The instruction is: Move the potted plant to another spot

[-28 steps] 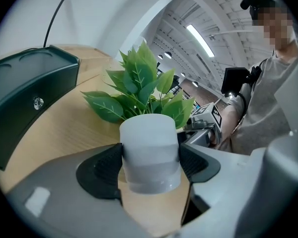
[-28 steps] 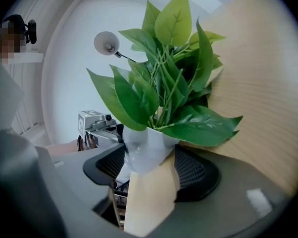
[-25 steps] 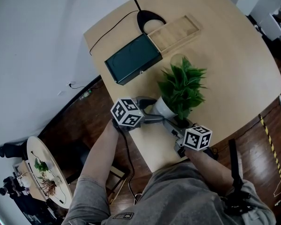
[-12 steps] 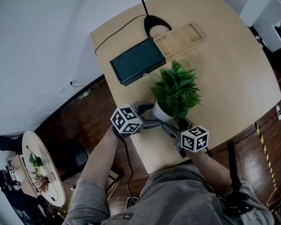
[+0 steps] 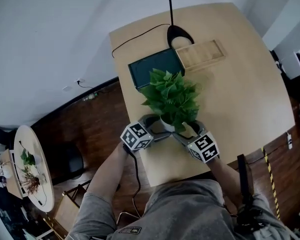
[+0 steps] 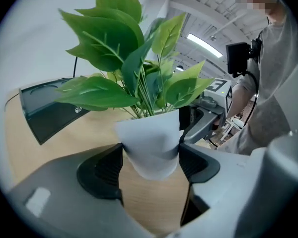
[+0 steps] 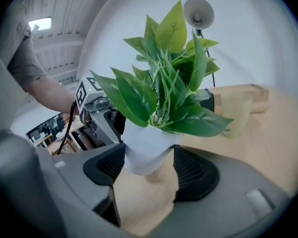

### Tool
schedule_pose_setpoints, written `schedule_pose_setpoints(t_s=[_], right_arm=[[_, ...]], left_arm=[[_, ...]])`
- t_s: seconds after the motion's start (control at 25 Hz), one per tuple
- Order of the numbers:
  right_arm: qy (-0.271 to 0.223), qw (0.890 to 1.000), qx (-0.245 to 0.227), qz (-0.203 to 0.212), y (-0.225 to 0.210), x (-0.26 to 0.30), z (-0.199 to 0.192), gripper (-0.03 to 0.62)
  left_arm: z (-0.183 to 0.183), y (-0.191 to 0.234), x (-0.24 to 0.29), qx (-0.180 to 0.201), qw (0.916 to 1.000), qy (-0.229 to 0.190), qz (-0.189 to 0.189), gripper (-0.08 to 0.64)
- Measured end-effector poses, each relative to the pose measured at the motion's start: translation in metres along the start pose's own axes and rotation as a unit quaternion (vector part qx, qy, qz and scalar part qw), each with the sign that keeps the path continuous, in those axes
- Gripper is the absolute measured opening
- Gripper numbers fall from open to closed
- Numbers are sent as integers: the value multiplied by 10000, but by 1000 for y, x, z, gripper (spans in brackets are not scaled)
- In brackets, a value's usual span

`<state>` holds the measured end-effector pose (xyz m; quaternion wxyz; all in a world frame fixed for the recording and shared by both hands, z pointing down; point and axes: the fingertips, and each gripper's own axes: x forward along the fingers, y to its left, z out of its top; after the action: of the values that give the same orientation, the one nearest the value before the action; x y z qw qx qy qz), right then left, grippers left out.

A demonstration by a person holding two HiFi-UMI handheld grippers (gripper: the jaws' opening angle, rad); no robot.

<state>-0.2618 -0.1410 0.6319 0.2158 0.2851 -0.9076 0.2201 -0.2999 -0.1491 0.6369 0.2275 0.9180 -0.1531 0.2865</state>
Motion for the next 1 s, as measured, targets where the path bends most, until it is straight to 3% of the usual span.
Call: schedule_pose_setpoints(t_s=[0.2, 0.48, 0.76, 1.0], right_arm=[[190, 9933, -1125, 160, 2, 6, 9, 313], [295, 9815, -1877, 233, -2, 10, 11, 311], [649, 9476, -3129, -22, -18, 14, 0, 308], [772, 9328, -3520, -56, -22, 16, -7, 301]], left_arm=[[-7, 5, -3, -43, 9991, -117, 402, 345], [-7, 9, -4, 81, 9953, -192, 943, 339], [-8, 13, 1, 548, 9825, -147, 1772, 305], [-15, 11, 4, 497, 9751, -119, 2160, 296]])
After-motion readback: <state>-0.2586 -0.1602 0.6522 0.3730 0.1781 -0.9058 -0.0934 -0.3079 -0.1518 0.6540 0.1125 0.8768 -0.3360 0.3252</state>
